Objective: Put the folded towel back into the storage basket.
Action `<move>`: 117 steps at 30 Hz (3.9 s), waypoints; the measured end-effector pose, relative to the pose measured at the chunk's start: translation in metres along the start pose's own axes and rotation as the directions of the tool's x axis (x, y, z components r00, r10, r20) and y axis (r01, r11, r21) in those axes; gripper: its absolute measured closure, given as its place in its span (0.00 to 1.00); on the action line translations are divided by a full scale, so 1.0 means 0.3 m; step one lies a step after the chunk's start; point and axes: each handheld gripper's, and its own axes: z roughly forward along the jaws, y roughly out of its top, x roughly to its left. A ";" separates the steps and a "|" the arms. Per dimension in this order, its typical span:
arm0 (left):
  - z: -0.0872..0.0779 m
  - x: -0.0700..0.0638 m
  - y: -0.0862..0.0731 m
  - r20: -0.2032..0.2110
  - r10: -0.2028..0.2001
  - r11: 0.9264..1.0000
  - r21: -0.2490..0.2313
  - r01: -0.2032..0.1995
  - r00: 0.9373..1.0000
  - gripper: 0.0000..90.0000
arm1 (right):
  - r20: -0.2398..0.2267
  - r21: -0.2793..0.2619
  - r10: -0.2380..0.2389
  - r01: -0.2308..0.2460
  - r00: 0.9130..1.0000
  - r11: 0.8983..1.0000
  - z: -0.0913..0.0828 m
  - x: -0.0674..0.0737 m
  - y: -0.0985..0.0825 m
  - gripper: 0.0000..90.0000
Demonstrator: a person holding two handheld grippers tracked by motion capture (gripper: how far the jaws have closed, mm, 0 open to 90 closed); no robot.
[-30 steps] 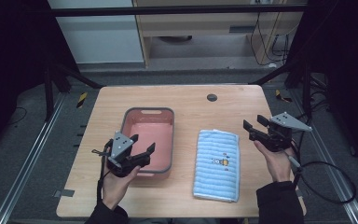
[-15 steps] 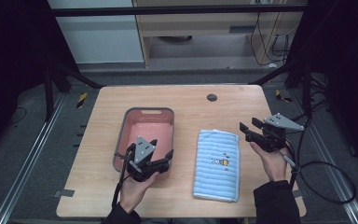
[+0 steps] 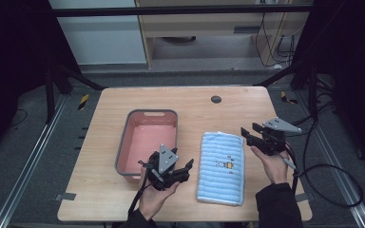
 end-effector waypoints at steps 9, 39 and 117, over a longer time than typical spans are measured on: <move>0.049 -0.049 -0.034 0.009 -0.005 0.999 0.032 0.004 1.000 0.40 | 0.010 0.029 -0.010 0.010 1.000 1.000 0.036 -0.012 -0.035 0.51; 0.155 -0.120 -0.177 0.037 -0.023 0.986 0.166 0.016 0.999 0.49 | 0.011 0.166 -0.059 0.057 0.998 0.984 0.185 0.002 -0.133 0.49; 0.090 -0.137 -0.122 0.135 -0.085 0.992 0.103 0.071 0.987 0.97 | -0.036 0.143 -0.052 0.056 0.998 0.988 0.131 0.061 -0.071 0.91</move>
